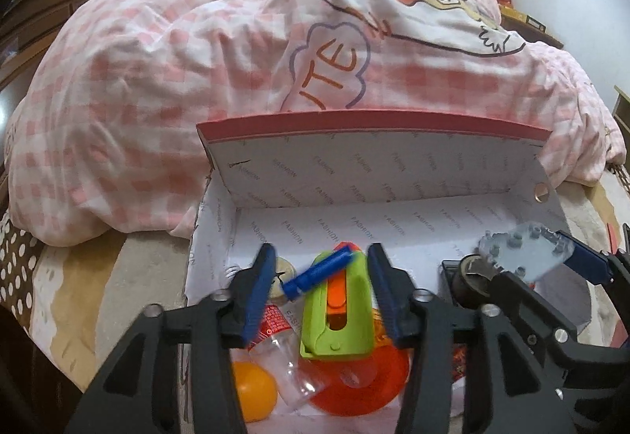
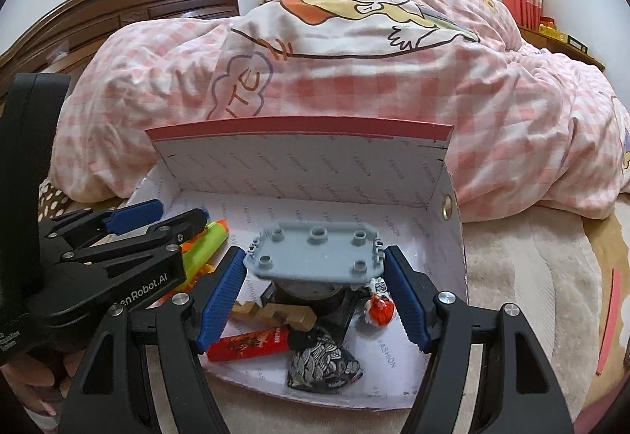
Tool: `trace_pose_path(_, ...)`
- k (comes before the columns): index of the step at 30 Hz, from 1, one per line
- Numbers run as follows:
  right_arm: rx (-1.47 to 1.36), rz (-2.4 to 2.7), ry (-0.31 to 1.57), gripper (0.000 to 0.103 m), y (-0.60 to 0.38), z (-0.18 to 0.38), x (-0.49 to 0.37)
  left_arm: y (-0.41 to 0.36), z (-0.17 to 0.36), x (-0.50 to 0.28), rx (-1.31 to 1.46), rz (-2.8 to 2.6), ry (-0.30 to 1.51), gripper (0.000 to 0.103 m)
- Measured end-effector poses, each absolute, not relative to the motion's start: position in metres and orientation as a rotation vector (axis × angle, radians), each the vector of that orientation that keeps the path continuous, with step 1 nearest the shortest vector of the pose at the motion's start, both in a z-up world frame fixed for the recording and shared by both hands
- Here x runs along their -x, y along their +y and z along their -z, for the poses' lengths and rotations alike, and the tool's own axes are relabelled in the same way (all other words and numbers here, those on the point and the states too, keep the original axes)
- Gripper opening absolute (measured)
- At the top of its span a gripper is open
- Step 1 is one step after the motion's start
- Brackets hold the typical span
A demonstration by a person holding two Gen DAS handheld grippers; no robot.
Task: Organize objects
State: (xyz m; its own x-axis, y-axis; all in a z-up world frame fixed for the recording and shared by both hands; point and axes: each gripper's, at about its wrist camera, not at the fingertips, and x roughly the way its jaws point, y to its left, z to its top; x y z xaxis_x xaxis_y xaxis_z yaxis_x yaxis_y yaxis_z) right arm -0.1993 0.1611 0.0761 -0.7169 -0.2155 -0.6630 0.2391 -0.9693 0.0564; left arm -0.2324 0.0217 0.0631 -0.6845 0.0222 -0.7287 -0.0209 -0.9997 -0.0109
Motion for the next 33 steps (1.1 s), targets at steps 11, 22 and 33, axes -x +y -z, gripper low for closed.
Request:
trace_pose_path(11,-1.032,2.718,0.031,0.075,0.164,-0.075,0.198,0.02,-0.057,0.235,1.249,-2.835,-0.061,0.079)
trace_pose_path(22,-1.025,2.72,0.017,0.075,0.166,-0.078,0.183,0.023,-0.063,0.222,1.229,-2.845,-0.018,0.08)
trace_pose_path(33,-1.044,2.721,-0.008,0.075,0.167,-0.087,0.154,0.018,-0.072,0.185,1.257,-2.847,-0.027,0.08)
